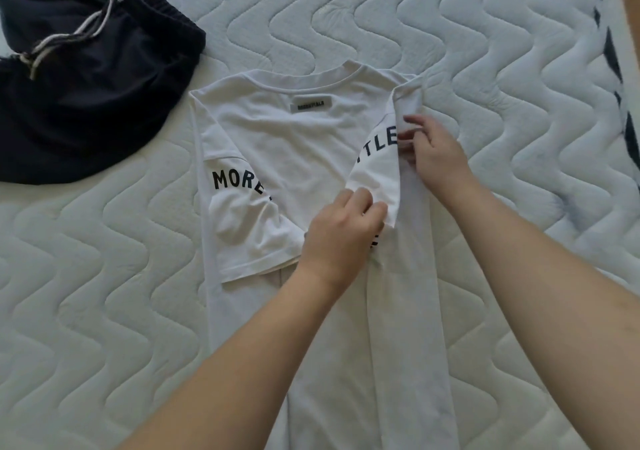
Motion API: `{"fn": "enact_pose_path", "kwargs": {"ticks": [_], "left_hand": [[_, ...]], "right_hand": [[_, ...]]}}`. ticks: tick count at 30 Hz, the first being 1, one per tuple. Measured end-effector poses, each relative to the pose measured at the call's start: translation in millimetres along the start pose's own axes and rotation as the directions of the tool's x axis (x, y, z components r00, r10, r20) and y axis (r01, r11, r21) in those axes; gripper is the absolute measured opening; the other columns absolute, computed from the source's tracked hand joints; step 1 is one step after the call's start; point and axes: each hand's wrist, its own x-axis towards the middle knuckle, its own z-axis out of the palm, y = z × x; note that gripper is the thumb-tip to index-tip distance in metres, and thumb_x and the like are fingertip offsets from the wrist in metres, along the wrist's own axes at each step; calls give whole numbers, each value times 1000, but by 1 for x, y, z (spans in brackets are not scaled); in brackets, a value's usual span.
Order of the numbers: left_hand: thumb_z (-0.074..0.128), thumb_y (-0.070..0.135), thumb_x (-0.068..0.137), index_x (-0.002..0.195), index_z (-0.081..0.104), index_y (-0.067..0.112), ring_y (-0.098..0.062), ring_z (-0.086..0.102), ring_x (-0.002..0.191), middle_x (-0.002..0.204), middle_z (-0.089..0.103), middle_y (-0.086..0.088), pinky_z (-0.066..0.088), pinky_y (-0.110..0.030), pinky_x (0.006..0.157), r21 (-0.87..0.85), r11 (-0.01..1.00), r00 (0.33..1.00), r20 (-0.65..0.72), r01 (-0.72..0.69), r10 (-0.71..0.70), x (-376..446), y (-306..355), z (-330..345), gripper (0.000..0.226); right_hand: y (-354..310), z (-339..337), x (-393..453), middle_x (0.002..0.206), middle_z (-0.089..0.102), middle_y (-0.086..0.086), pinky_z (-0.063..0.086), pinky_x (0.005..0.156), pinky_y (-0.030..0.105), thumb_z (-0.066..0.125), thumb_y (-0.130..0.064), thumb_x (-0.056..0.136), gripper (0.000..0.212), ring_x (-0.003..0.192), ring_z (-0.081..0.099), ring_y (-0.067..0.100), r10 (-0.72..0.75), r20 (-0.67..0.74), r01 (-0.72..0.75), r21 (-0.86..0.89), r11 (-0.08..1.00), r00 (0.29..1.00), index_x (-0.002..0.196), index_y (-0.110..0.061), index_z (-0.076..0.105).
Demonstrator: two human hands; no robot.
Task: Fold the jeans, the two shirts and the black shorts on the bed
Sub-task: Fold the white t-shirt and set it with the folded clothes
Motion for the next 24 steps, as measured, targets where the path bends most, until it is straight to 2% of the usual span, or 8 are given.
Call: {"fn": "enact_pose_path", "kwargs": {"ticks": [2, 6, 10, 13, 15, 17, 20, 24], "left_hand": [[71, -7, 60, 72, 61, 11, -25, 51, 61, 70, 55, -6, 23, -27, 52, -1, 1000, 992, 129, -5, 5, 0, 11, 3, 23], [64, -1, 75, 89, 60, 8, -30, 56, 71, 82, 57, -9, 29, -33, 51, -38, 999, 894, 448, -10, 26, -7, 15, 17, 17], [52, 16, 81, 72, 62, 12, -28, 56, 59, 67, 57, -4, 41, -34, 56, -57, 997, 981, 184, -53, 62, -10, -10, 21, 14], [48, 19, 85, 91, 68, 11, -29, 64, 82, 90, 66, -6, 41, -36, 79, 28, 996, 996, 17, 90, -91, 8, -20, 22, 22], [43, 29, 89, 119, 64, 7, -30, 62, 113, 122, 65, -12, 37, -36, 99, 57, 984, 981, 89, 167, -171, 16, -23, 32, 43], [35, 41, 94, 144, 45, 5, -26, 42, 140, 150, 45, -13, 28, -39, 114, 101, 977, 953, 221, 188, -206, 7, -23, 46, 63], [27, 48, 98, 155, 24, 10, -19, 20, 150, 163, 19, -6, 14, -38, 121, 152, 975, 931, 302, 164, -203, -23, -27, 64, 69], [29, 45, 95, 156, 20, 12, -18, 14, 151, 165, 14, -4, 16, -44, 121, 185, 973, 937, 294, 136, -187, -34, -32, 70, 70]], "right_hand": [[-3, -1, 1, 94, 65, 2, 50, 64, 26, 40, -25, 102, 26, 67, 61, 9, 151, 6, -150, 168, 974, 989, 123, -20, 55], [4, -1, -1, 115, 60, 3, 43, 87, 25, 65, -18, 90, 44, 98, 57, 14, -50, 76, 70, -284, 956, 996, 132, -20, 51], [7, 6, -5, 129, 47, 12, 32, 86, 17, 65, -10, 87, 57, 109, 52, 21, -113, 16, 111, -368, 923, 993, 140, -17, 45], [7, 12, -8, 135, 41, 16, 37, 101, 32, 66, -7, 85, 67, 116, 49, 29, -226, -121, 140, -488, 861, 966, 145, -13, 38], [7, 17, -5, 138, 46, 16, 40, 103, 45, 60, -3, 85, 58, 122, 50, 33, -414, -131, 272, -574, 773, 901, 142, -9, 45], [5, 25, 3, 141, 50, 17, 39, 106, 50, 53, -7, 89, 49, 127, 50, 36, -530, -48, 399, -602, 692, 847, 139, -4, 50], [8, 46, 8, 150, 44, 13, 17, 117, 39, 39, -27, 96, 52, 139, 41, 29, -555, 170, 517, -648, 560, 814, 143, -5, 46], [25, 48, 10, 162, 21, 0, -5, 119, 28, 22, -46, 97, 64, 149, 18, 14, -430, 381, 551, -732, 401, 819, 154, -19, 26]]}}
